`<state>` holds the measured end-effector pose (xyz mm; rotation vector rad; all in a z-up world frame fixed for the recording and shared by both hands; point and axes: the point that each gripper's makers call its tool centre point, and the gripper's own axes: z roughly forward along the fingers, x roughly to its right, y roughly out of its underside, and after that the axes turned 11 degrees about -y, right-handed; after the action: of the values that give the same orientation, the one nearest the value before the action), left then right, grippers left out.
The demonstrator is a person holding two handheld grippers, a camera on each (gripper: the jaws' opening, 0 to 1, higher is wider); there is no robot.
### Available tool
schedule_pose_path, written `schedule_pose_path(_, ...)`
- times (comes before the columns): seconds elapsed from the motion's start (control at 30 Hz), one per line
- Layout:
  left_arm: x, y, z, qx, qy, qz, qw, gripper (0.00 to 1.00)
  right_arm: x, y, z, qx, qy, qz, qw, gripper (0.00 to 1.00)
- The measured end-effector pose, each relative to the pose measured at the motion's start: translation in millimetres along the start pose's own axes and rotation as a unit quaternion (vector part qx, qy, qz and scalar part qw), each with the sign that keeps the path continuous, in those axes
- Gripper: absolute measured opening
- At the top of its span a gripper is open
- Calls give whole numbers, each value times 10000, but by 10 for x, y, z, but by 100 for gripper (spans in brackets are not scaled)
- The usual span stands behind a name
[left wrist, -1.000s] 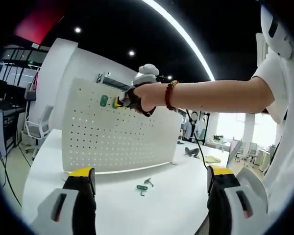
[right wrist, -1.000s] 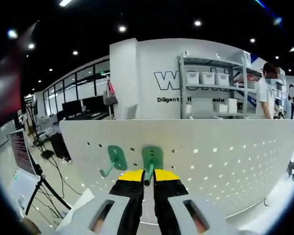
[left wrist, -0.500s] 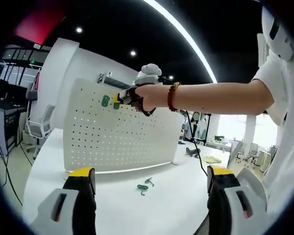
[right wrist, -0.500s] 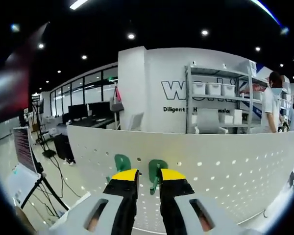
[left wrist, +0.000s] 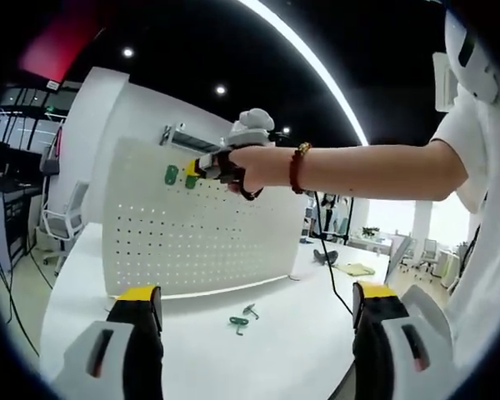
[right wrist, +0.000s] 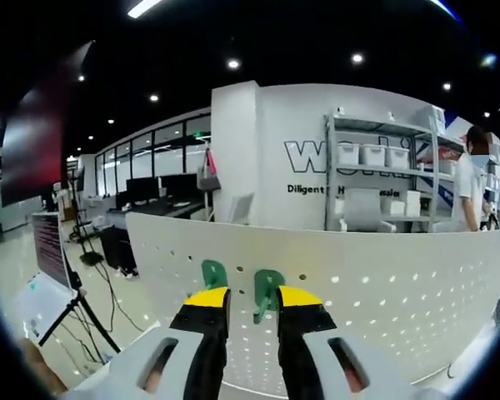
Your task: Insert the hook assembly into the mounting plate slot until the hook locks in place.
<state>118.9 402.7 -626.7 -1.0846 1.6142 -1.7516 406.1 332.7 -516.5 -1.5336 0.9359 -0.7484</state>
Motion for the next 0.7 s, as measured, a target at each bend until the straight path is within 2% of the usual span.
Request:
schedule_pose_path(0.13,112,7,-21,-10,58,79,10000,97,-51,-48,-174,53,-61,-197,9998,22)
schedule_pose_path(0.27,262,36,-6,-22,180,82,9998,98,-73,-87,-381,216,-97,-193,9995,22)
schedule_pose_path(0.47,423,82,5,-163,383,105,9991,98,-96,7,-658,332,-136,-113,9993,22)
schedule_pose_path(0.7,595,86,52,-297,561,273,9976,98,-65,118,-867,351,-247,-92,9990,22)
